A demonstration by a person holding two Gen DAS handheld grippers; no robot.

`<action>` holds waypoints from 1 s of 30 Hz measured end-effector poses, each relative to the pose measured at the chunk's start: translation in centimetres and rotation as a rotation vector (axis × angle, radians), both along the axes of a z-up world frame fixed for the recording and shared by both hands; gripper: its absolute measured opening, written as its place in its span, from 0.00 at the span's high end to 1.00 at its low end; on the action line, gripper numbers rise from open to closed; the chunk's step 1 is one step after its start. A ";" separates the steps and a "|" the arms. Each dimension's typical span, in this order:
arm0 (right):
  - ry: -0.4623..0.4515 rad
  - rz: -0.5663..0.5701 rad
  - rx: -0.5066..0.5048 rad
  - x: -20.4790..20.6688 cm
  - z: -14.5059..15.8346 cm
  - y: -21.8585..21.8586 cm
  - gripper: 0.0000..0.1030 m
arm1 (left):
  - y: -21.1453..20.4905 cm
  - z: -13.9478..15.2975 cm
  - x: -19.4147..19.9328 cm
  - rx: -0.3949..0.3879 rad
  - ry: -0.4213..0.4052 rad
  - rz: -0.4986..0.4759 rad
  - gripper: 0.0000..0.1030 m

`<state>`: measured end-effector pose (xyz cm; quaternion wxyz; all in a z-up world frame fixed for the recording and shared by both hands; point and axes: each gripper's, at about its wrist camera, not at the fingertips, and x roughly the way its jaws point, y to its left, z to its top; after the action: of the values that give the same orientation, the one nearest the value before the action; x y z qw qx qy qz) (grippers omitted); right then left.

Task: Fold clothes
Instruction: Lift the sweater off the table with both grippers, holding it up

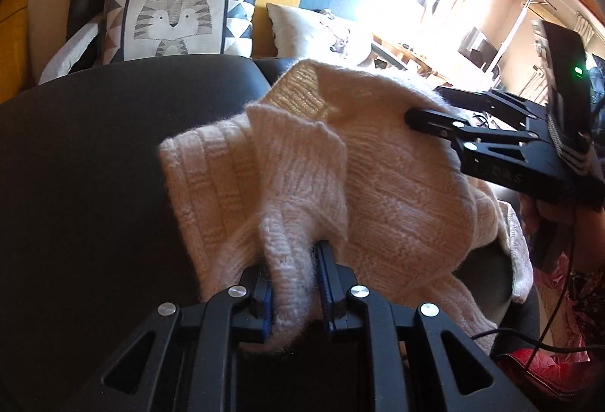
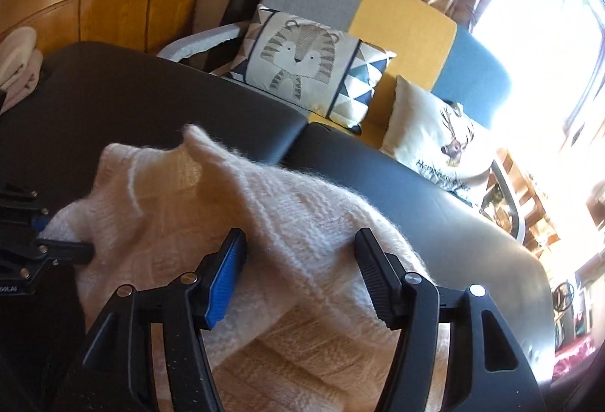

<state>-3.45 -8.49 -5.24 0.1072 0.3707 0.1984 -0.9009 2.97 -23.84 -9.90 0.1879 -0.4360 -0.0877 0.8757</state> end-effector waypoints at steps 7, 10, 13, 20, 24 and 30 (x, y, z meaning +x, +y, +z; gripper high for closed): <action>-0.098 -0.100 -0.190 -1.5 -0.7 3.2 0.56 | 0.9 -0.5 -1.2 -0.046 -0.014 -0.013 0.82; -0.094 -0.147 -0.290 -0.8 -0.9 4.7 0.70 | 1.7 -1.0 -1.2 -0.108 0.003 -0.007 0.82; -0.098 -0.213 -0.456 -0.1 -0.8 7.0 0.78 | 2.7 -1.0 -1.0 -0.171 0.036 0.000 0.82; -0.114 -0.303 -0.809 1.5 -0.5 10.9 0.83 | 2.7 -0.1 -0.9 -0.132 0.048 0.044 0.93; -0.112 -0.327 -0.898 2.3 -0.5 11.5 0.84 | 2.0 1.3 -0.6 -0.070 0.090 0.075 0.94; -0.055 -0.298 -1.013 3.2 1.2 12.2 0.86 | 1.5 5.1 0.8 -0.010 0.218 0.098 0.94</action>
<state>-0.26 3.72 -4.00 0.1489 0.3201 -0.3193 -0.8795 3.81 -22.38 -4.79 0.1513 -0.3343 -0.0836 0.9265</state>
